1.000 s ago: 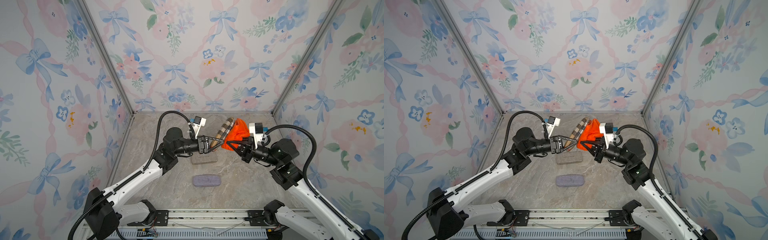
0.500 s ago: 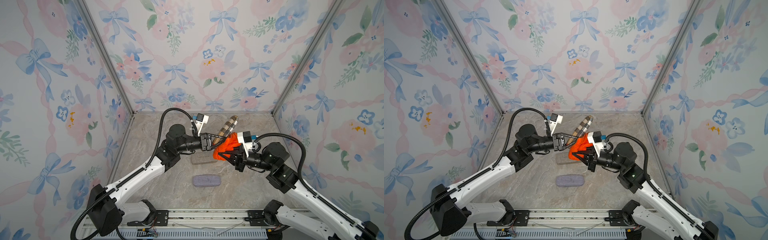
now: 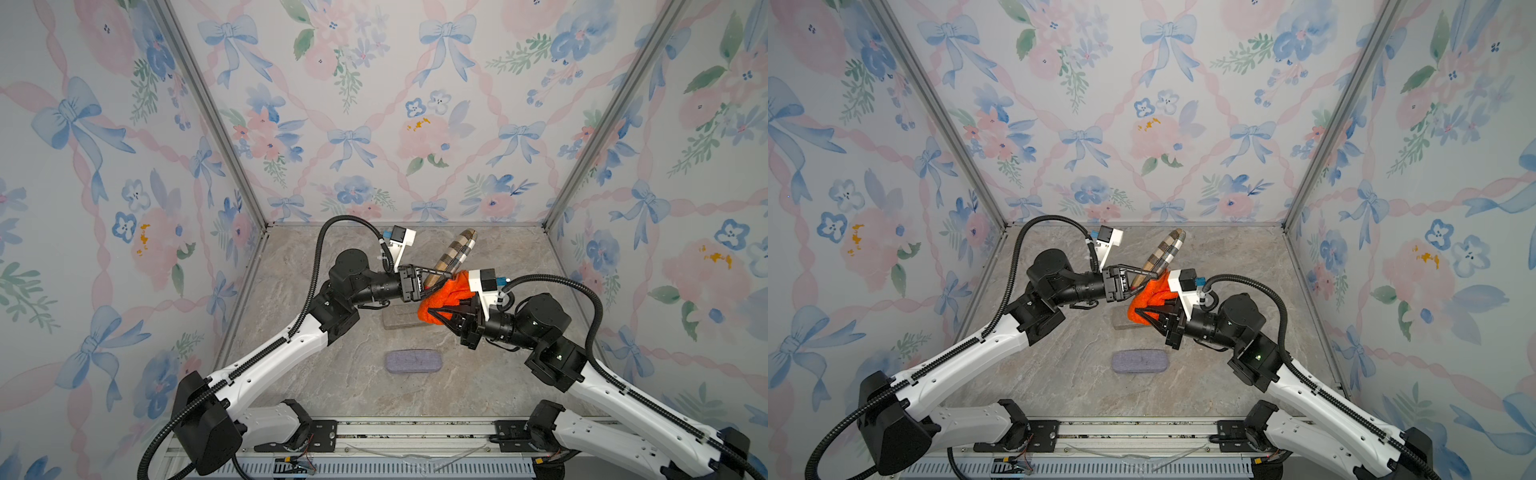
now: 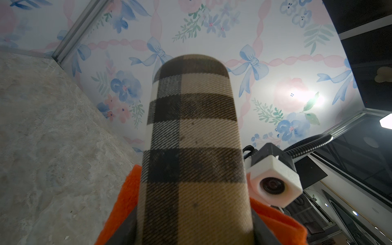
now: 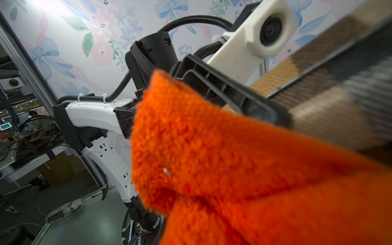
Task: Wipe the eyeglass case
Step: Wipe the dirt from the eyeglass case.
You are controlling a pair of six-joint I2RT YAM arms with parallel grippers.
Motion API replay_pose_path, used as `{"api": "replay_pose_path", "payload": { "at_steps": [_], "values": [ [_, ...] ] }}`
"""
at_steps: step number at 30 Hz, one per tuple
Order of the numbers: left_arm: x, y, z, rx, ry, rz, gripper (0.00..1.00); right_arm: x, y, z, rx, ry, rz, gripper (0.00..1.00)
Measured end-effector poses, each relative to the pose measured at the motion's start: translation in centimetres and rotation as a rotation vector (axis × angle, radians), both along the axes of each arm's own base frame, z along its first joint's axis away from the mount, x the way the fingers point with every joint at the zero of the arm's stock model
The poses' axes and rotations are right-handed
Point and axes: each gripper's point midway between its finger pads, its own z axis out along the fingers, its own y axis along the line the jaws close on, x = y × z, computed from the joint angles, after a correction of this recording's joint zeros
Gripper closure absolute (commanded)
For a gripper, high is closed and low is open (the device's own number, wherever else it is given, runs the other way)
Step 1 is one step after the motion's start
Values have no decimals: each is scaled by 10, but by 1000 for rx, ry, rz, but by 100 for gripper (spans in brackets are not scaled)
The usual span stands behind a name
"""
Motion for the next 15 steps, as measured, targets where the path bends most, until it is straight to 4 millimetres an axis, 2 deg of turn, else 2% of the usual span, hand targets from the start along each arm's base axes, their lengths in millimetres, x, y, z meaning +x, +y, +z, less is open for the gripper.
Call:
{"api": "replay_pose_path", "payload": {
  "at_steps": [4, 9, 12, 15],
  "values": [
    [1, 0, -3, -1, 4, 7, 74, 22, -22, 1, -28, 10, -72, 100],
    [-3, 4, -8, -2, 11, 5, 74, 71, -62, 29, -30, 9, -257, 100],
    [-6, 7, -9, -3, 10, 5, 74, 90, -73, 45, -20, -3, -313, 100],
    [-7, 10, -10, -2, 12, 9, 74, 94, -69, 44, -27, 6, -307, 100]
  ]
}}
